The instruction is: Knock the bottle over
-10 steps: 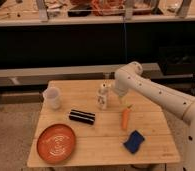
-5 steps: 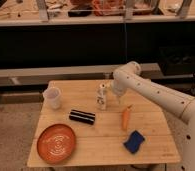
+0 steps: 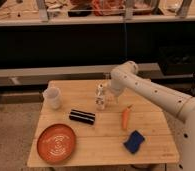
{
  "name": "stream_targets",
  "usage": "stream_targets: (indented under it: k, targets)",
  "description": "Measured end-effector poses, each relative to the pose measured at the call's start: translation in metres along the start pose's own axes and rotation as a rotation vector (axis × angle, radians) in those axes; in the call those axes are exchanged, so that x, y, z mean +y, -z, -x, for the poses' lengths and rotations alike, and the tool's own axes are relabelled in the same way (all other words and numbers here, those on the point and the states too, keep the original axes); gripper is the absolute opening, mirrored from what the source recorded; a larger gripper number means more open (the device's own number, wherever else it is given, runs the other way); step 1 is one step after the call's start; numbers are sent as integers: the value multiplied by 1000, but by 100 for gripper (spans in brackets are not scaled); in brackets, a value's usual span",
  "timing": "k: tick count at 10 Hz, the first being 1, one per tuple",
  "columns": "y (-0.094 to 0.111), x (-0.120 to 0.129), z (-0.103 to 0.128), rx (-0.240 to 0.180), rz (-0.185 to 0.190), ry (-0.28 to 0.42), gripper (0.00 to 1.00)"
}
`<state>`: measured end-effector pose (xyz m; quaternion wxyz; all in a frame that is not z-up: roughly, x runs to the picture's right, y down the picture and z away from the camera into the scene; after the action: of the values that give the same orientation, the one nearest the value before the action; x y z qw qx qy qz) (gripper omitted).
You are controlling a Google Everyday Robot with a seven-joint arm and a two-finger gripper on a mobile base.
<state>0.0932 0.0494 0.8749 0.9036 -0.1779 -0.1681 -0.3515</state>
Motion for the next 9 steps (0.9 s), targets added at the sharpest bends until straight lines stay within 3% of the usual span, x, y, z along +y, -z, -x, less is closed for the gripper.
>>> stream_targets:
  k: [9]
  targets:
    - [0, -8, 12, -37, -13, 39, 80]
